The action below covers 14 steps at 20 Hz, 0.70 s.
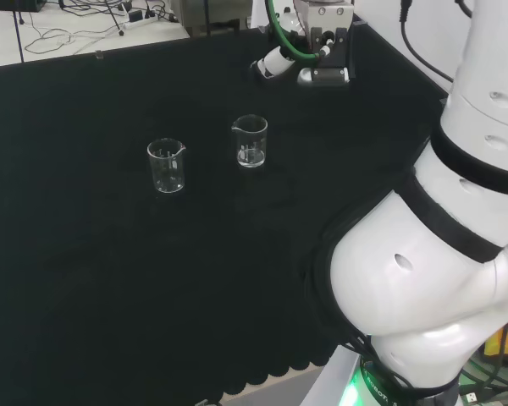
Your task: Pick up the beaker on the right.
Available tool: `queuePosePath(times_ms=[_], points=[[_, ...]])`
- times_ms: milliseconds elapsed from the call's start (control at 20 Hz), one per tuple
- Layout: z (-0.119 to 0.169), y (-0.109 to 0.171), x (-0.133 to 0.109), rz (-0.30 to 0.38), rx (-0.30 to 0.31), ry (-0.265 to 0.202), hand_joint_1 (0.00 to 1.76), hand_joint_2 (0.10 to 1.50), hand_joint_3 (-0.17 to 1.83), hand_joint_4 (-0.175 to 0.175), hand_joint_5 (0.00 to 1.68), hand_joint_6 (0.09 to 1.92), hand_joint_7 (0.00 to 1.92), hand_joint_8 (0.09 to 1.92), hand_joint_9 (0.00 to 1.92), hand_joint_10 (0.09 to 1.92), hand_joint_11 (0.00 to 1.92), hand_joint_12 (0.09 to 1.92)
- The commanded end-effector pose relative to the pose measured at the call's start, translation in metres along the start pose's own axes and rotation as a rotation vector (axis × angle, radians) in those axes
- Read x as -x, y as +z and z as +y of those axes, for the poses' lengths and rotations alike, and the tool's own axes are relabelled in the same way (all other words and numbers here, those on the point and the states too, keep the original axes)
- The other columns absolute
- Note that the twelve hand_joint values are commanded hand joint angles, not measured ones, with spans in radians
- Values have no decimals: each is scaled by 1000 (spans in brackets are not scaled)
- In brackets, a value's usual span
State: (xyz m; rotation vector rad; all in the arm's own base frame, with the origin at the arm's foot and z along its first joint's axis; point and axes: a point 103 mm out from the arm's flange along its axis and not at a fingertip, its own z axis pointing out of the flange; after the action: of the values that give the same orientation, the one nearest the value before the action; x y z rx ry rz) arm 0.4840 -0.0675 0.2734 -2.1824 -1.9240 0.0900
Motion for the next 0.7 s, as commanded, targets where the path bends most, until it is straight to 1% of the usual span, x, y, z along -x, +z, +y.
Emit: queuePosePath(times_ms=[50, 100, 250, 300, 350, 450, 600, 700], points=[[52, 37, 11, 114, -5, -53, 664, 845, 201, -5, 206, 87, 74, 535, 239, 686, 0, 1379], [55, 40, 11, 118, -5, -65, 703, 811, 226, -9, 219, 87, 90, 554, 245, 681, 0, 1381], [62, 52, 9, 157, -10, -96, 777, 677, 421, -20, 256, 87, 119, 595, 262, 673, 0, 1388], [64, 55, 11, 148, 9, -55, 790, 649, 465, -22, 272, 87, 127, 603, 270, 673, 0, 1388], [65, 59, 6, 144, 17, -55, 798, 632, 490, -24, 283, 87, 132, 607, 275, 674, 0, 1388], [66, 66, -3, 144, 23, -94, 809, 609, 524, -25, 298, 87, 139, 614, 283, 674, 0, 1391], [67, 79, -9, 163, -3, -148, 822, 583, 559, -28, 316, 87, 157, 626, 303, 675, 0, 1406], [67, 86, -6, 186, -3, -171, 828, 575, 565, -29, 324, 87, 167, 632, 311, 676, 0, 1411]])
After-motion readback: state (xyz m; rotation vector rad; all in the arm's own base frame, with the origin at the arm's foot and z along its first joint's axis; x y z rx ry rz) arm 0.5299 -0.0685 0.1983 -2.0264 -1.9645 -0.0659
